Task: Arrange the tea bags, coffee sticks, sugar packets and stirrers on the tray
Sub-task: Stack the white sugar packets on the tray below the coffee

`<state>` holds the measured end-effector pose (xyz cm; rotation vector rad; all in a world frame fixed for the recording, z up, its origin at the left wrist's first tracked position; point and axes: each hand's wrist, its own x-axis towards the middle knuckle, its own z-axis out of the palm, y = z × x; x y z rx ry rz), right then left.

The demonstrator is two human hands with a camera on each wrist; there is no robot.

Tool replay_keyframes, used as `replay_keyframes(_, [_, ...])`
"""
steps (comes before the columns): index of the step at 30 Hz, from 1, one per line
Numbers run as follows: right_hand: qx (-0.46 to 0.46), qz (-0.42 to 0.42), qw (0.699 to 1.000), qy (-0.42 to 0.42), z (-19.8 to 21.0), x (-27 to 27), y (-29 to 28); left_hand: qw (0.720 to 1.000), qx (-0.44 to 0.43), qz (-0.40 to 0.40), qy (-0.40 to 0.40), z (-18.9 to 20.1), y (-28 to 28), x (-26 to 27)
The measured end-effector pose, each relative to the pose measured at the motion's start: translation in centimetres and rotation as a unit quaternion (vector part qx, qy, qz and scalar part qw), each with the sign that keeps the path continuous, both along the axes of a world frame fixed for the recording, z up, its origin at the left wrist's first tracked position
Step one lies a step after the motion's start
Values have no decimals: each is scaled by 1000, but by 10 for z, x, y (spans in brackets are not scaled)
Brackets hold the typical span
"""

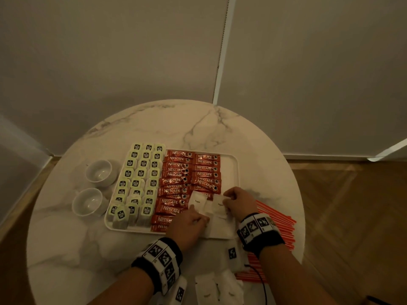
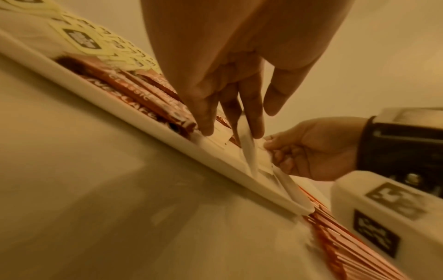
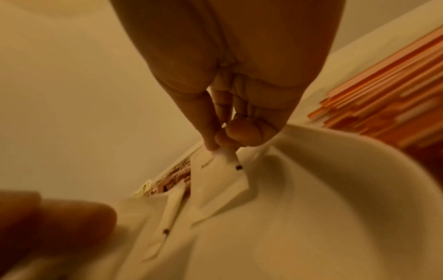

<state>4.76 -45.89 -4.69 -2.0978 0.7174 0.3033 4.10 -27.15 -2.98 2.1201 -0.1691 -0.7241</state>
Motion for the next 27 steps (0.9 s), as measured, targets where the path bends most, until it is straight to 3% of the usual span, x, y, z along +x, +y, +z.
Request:
replay_keyframes(6, [-53, 23, 998, 9, -7, 12, 11, 1000, -12, -13, -8, 0, -8, 0])
replay_keyframes(27, [-88, 61, 994, -13, -10, 18, 17, 999, 23, -2, -38, -4, -14, -6])
